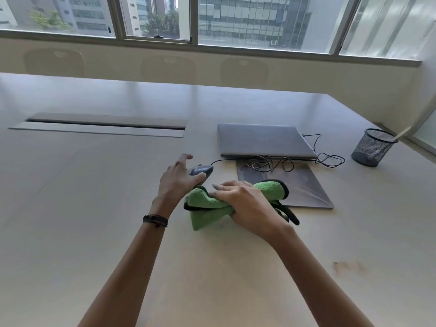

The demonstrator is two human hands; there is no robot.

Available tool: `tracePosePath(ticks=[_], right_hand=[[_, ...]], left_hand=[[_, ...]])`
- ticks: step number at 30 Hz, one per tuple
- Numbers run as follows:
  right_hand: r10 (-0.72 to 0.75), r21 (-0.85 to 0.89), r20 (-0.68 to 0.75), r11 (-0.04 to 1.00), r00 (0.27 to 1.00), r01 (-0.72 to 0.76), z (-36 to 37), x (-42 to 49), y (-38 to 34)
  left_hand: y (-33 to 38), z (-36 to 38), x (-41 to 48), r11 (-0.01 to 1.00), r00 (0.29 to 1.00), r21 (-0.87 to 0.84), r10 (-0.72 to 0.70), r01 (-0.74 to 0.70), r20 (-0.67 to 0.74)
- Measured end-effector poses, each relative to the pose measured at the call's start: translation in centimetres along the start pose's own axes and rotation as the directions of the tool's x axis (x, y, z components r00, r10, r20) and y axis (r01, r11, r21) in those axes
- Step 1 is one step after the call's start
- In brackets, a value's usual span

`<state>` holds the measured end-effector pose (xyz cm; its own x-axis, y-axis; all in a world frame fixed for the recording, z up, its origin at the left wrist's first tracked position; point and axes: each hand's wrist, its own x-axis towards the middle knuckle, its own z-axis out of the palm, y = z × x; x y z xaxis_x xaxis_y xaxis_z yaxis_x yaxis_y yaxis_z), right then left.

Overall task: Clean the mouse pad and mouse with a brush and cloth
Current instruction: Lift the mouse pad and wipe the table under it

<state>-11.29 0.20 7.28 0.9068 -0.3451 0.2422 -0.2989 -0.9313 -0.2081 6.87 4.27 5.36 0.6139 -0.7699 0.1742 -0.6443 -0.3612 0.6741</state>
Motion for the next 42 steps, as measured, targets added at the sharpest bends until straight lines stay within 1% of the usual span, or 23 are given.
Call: tracePosePath(ticks=[6,8,11,13,15,19,22,24,26,29,30,31,33,35,37,39,42], right_hand=[[-0.002,0.062,0.057,0.998,0.998,-0.002,1.4,-1.0,-0.5],[0.008,0.091,0.119,0.996,0.993,-0.019,1.1,-1.8,-0.2],[-0.005,0.094,0.260,0.995,0.966,-0.021,-0.3,-3.2,0.3],[-0.027,0.120,0.308,0.993,0.951,-0.011,-1.3,-3.7,0.6],[-0.019,0.143,0.261,0.990,0.965,-0.019,-1.6,-3.7,0.7],[0.020,0.167,0.093,0.985,0.995,-0.035,-0.2,-3.1,0.1],[0.026,0.162,0.028,0.986,0.999,-0.030,0.8,-3.1,-0.1],[0.026,0.169,0.049,0.985,0.998,-0.034,1.1,-3.5,-0.2],[0.018,0.217,0.128,0.975,0.992,-0.045,0.9,-4.1,-0.1],[0.004,0.270,0.271,0.960,0.962,-0.080,-0.3,-5.4,0.8],[0.013,0.279,0.298,0.955,0.954,-0.100,-0.7,-5.9,1.2],[0.030,0.284,0.299,0.951,0.954,-0.119,-1.1,-6.2,1.4],[0.076,0.281,0.214,0.950,0.974,-0.136,-1.2,-6.3,1.4],[0.117,0.224,0.103,0.965,0.988,-0.138,-0.6,-5.7,0.9],[0.135,0.166,0.054,0.976,0.989,-0.142,0.2,-5.1,0.5],[0.128,0.160,0.069,0.978,0.989,-0.137,0.4,-5.0,0.5],[0.092,0.185,0.190,0.975,0.977,-0.128,-0.5,-5.6,1.1]], left_hand=[[-0.2,0.1,-0.6,1.000,1.000,-0.002,0.011,-0.011,0.017],[-0.2,0.5,-0.8,1.000,1.000,0.010,0.008,-0.008,0.018],[-0.3,0.9,-1.0,0.998,1.000,0.055,0.017,-0.018,0.015],[-0.2,1.1,-1.1,0.996,1.000,0.086,0.028,-0.028,0.010],[-0.1,1.2,-1.2,0.993,0.999,0.111,0.037,-0.037,0.004],[0.1,1.5,-1.5,0.986,0.998,0.156,0.068,-0.067,-0.005],[0.1,1.7,-1.8,0.981,0.997,0.175,0.079,-0.078,0.000],[0.0,1.8,-2.0,0.979,0.997,0.192,0.075,-0.074,0.005],[-0.1,1.8,-2.1,0.975,0.997,0.210,0.076,-0.075,0.005],[-0.2,2.0,-2.3,0.966,0.997,0.247,0.075,-0.075,0.009],[-0.2,2.1,-2.3,0.960,0.997,0.269,0.075,-0.076,0.014],[-0.1,2.2,-2.3,0.952,0.997,0.295,0.074,-0.077,0.020],[0.2,2.3,-2.4,0.934,0.997,0.349,0.068,-0.076,0.037],[0.5,2.4,-2.6,0.921,0.996,0.381,0.066,-0.081,0.052],[0.7,2.6,-2.7,0.915,0.996,0.394,0.062,-0.081,0.062],[0.9,2.7,-2.8,0.910,0.996,0.406,0.060,-0.083,0.069],[1.1,2.9,-2.9,0.898,0.995,0.432,0.057,-0.085,0.078]])
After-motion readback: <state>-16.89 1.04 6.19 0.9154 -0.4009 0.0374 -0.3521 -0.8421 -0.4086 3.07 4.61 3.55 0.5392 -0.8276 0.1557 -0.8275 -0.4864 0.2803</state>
